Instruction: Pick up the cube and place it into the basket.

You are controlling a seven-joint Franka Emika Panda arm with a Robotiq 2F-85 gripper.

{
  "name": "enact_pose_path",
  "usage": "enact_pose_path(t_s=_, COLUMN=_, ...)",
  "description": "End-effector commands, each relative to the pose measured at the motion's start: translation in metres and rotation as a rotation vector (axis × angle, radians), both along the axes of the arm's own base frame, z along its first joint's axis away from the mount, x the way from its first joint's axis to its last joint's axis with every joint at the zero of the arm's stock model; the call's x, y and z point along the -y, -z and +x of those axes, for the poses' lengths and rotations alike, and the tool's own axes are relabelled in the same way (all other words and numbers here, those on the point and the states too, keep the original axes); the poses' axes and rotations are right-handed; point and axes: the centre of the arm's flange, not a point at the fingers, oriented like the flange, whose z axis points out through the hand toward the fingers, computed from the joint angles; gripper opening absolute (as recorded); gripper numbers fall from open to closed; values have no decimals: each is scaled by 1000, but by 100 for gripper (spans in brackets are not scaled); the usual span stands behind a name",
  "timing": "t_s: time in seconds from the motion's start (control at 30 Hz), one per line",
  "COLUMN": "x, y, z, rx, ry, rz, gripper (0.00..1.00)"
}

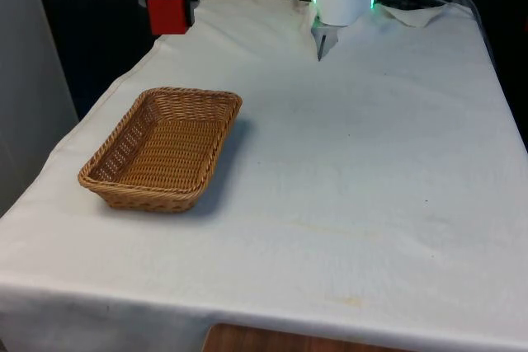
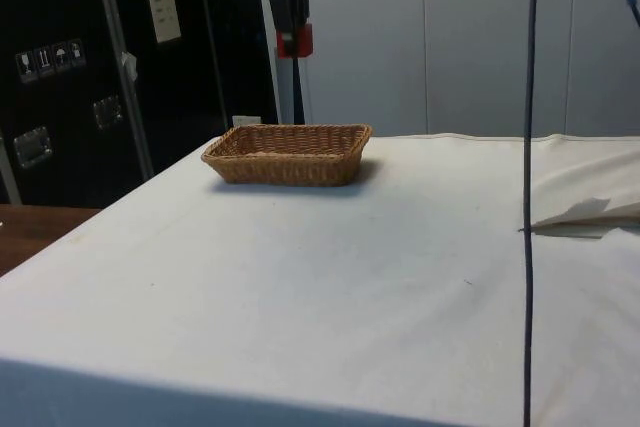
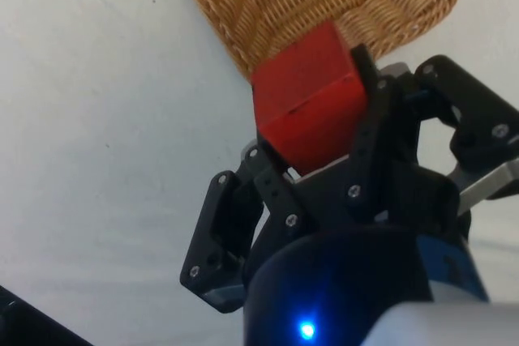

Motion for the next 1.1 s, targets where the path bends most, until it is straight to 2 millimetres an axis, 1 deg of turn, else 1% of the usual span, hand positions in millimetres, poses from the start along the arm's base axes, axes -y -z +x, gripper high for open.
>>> enact_pose_path(t_s=0.0, x=0, y=0, z=2, rx=0, ry=-1, rz=-1, gripper=1)
enact_pose_path(t_s=0.33, x=-1, y=2, z=3, rx=-2, ry=-3, rz=-2, gripper=1)
enact_pose_path(t_s=0.6, x=-4, y=10, z=10, rx=-4, ry=-4, rz=-9, gripper=1)
enact_pose_path(t_s=0.63, x=-3, y=8, z=8, rx=-6, ry=-5, rz=-11, gripper=1)
enact_pose_path(t_s=0.83, x=-7, y=18, z=16, rx=-10, ry=-6, rz=-12, gripper=1)
enact_pose_path(t_s=0.93, x=-6, y=20, z=16, rx=-17, ry=-7, rz=-16, gripper=1)
enact_pose_path(t_s=1.07, x=-8, y=26, z=20, rx=-18, ry=-7, rz=-16, gripper=1)
